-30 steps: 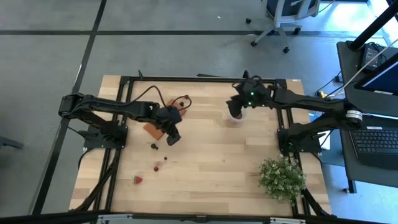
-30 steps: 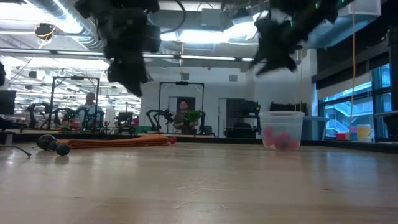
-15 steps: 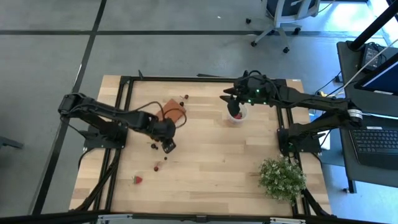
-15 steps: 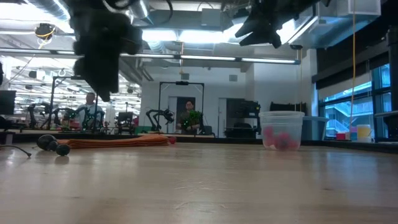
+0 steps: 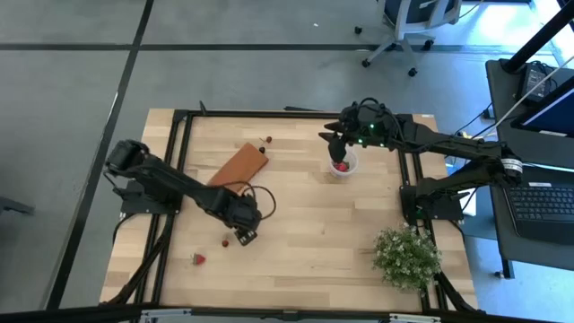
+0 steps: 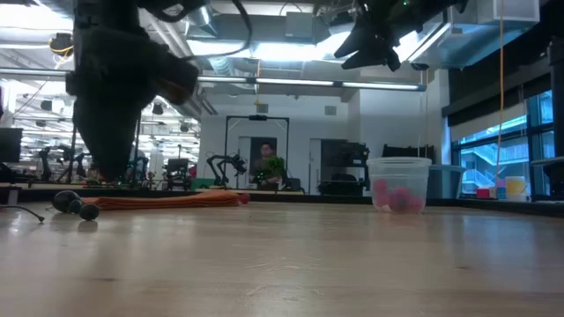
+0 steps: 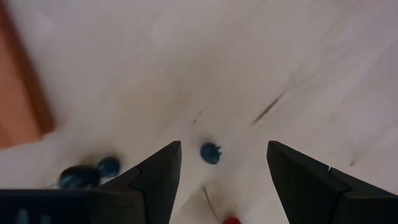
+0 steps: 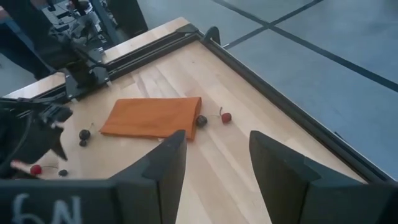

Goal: Pick and placing Produce into tupperware
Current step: Put the bottom blueberry into the transparent container

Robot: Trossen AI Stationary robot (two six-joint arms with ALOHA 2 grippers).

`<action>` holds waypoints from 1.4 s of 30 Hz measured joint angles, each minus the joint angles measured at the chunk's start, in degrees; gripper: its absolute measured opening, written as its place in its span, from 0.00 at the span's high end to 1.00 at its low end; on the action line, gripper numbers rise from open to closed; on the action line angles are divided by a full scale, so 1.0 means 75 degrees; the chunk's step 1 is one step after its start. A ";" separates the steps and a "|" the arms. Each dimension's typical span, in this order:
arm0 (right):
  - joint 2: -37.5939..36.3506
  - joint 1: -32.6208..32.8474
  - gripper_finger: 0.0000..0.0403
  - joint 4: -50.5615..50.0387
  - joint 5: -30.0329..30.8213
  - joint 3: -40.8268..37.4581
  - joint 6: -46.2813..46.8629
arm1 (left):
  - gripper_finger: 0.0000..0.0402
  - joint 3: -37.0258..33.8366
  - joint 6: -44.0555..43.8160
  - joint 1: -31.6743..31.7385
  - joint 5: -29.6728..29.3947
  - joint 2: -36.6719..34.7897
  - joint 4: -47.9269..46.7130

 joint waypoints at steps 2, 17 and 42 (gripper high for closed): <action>0.0000 -0.0059 0.56 0.0006 0.0003 0.0000 0.0014 | 0.43 0.0141 0.0016 -0.0027 -0.0017 0.0327 -0.0064; 0.0000 -0.0108 0.56 -0.0005 0.0003 0.0000 0.0000 | 0.44 0.0227 0.0000 0.0002 0.0690 0.1150 -0.0084; 0.0000 -0.0108 0.56 -0.0030 0.0006 0.0000 -0.0003 | 0.84 0.0238 0.0016 0.0244 0.1013 0.1500 -0.0250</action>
